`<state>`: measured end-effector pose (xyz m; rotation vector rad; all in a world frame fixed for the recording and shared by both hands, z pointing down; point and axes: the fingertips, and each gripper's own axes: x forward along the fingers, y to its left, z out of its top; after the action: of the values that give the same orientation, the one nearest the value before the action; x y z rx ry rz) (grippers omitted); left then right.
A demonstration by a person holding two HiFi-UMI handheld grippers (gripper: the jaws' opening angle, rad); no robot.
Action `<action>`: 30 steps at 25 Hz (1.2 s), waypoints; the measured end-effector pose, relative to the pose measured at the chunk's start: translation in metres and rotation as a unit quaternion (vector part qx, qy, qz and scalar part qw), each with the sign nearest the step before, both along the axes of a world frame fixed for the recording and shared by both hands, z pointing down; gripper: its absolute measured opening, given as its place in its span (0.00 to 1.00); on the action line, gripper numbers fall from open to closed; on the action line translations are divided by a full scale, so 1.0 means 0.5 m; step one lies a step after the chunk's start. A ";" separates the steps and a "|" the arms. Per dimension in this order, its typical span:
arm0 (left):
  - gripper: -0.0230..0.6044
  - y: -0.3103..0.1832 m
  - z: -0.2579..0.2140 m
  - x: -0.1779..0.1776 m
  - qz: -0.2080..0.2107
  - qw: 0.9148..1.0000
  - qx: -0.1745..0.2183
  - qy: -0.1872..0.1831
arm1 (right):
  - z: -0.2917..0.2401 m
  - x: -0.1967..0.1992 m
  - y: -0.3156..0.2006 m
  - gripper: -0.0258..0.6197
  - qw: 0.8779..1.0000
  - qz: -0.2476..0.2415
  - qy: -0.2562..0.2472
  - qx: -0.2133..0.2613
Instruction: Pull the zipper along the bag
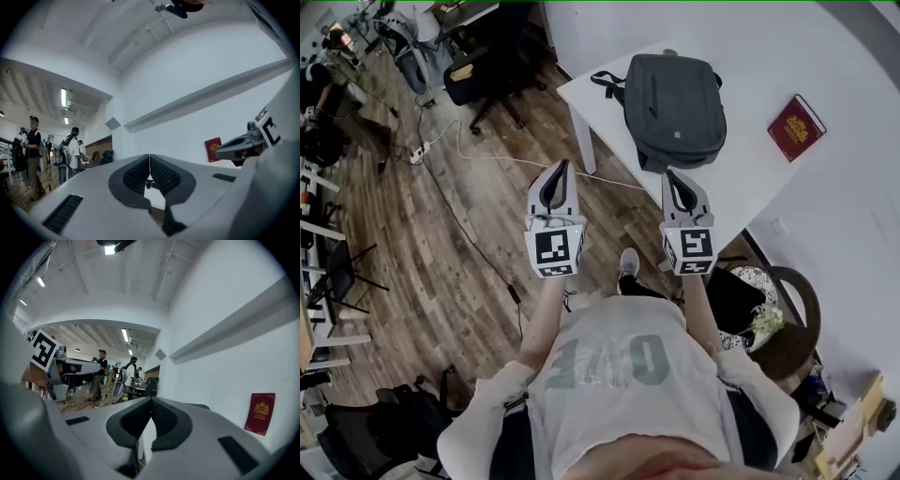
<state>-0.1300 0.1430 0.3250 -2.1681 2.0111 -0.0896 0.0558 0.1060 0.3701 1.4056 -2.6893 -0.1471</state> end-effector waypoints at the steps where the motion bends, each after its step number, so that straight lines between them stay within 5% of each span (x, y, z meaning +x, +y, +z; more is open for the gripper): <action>1: 0.08 -0.035 -0.007 -0.004 -0.003 1.000 0.002 -0.003 | 0.000 0.000 -0.036 0.08 1.000 -0.003 0.001 -0.003; 15: 0.08 -0.364 0.011 -0.039 -0.039 0.999 -0.009 0.023 | -0.017 -0.036 -0.405 0.08 0.998 -0.056 0.004 -0.023; 30: 0.08 -0.511 -0.006 -0.036 -0.013 0.999 0.015 0.026 | -0.010 -0.014 -0.495 0.08 1.000 -0.004 0.008 -0.019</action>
<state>-0.1482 -0.1126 0.3218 -2.1477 2.0549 -0.0070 0.0486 -0.1417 0.3652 1.3779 -2.6701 -0.1053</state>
